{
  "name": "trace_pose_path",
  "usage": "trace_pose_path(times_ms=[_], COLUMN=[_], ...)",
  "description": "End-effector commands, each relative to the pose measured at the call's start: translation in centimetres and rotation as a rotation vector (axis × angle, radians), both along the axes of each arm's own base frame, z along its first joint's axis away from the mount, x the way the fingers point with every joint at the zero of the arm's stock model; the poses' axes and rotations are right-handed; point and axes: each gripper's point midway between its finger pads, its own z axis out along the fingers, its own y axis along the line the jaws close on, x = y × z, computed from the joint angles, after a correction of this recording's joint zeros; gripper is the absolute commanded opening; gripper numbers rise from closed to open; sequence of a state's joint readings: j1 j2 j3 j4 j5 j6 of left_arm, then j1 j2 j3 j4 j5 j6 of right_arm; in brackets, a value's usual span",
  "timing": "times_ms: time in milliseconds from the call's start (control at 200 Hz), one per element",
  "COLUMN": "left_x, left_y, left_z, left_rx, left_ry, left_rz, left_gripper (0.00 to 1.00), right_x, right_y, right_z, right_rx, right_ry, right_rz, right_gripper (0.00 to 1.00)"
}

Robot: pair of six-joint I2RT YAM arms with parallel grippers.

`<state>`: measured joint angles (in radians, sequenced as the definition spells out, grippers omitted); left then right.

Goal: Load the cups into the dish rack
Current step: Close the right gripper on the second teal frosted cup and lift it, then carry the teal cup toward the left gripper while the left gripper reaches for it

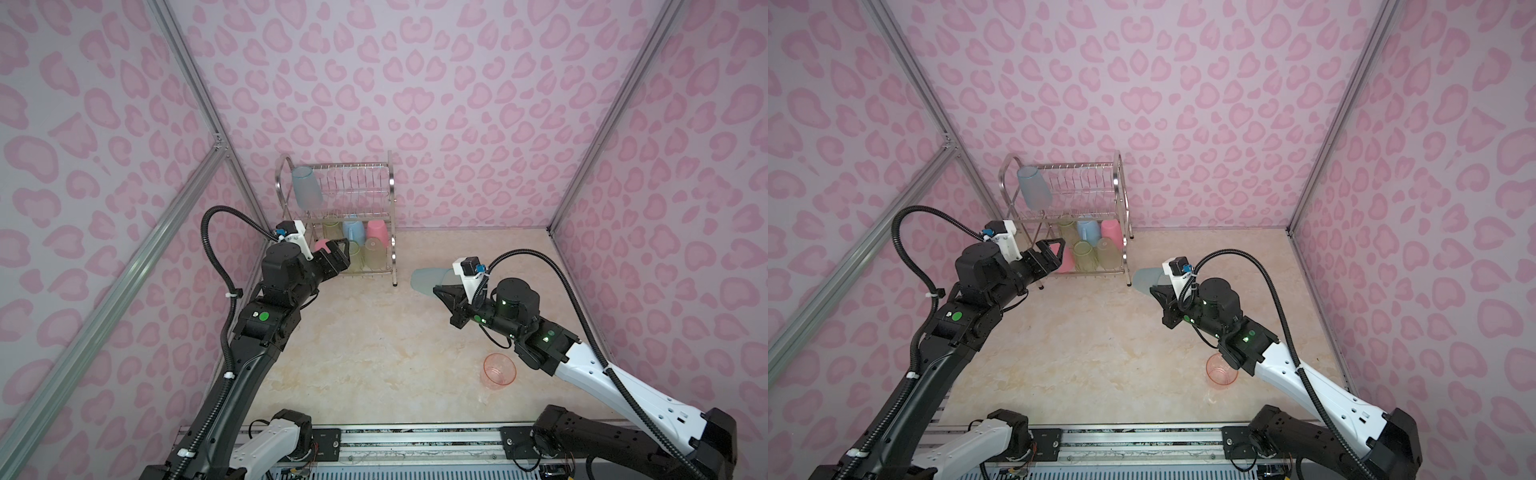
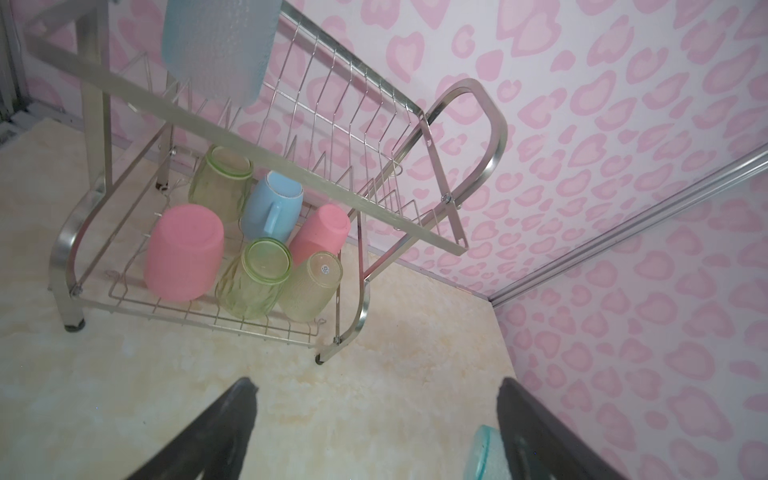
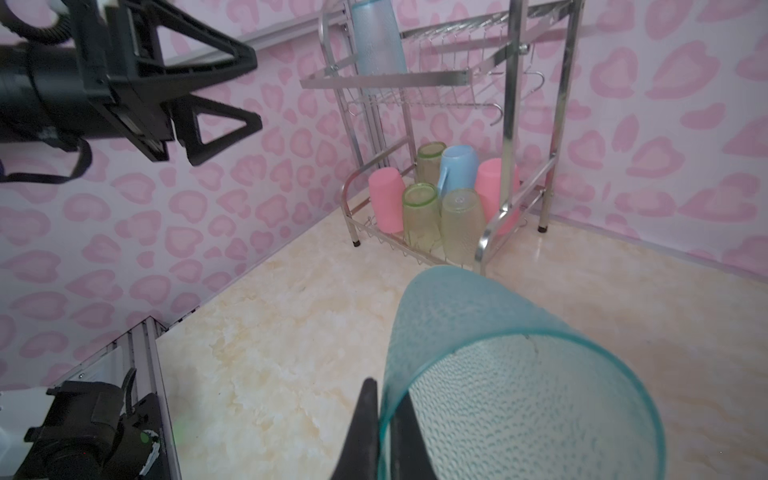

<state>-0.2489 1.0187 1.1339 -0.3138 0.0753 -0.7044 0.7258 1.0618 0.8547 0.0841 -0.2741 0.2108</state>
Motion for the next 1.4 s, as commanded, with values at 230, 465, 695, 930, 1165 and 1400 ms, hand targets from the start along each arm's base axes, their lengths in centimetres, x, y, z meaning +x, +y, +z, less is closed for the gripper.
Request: trace_pose_path(times_ms=[230,465,695,930,1165,1400], left_x=[-2.2,-3.4,-3.2,-2.3,-1.7,-0.9], left_y=[-3.9,-4.5,-4.3,-4.4,-3.3,-2.5], left_z=[-2.1,-0.6,0.6,0.5,0.9,1.2], left_rx=[-0.564,-0.827,-0.940,-1.011,-1.036,-1.039], left_ry=[0.188,0.176,0.158,0.157,0.114,0.083], left_rz=[-0.183,-0.232,-0.226,-0.206,-0.116,-0.055], left_gripper=[0.92,0.92,0.93,0.93,0.92,0.91], right_x=[0.1,0.9,1.3,1.6,1.6,1.4], right_y=[5.3,8.0,10.0,12.5,14.8,16.3], right_z=[8.2,8.4,8.4,8.1,7.4,7.4], right_rx=[0.363,0.457,0.496,0.490,0.476,0.491], right_ry=[-0.225,-0.205,-0.175,-0.156,-0.127,-0.097], right_rz=[0.230,0.281,0.311,0.329,0.348,0.375], right_gripper=[0.00,0.00,0.00,0.00,0.00,0.00])
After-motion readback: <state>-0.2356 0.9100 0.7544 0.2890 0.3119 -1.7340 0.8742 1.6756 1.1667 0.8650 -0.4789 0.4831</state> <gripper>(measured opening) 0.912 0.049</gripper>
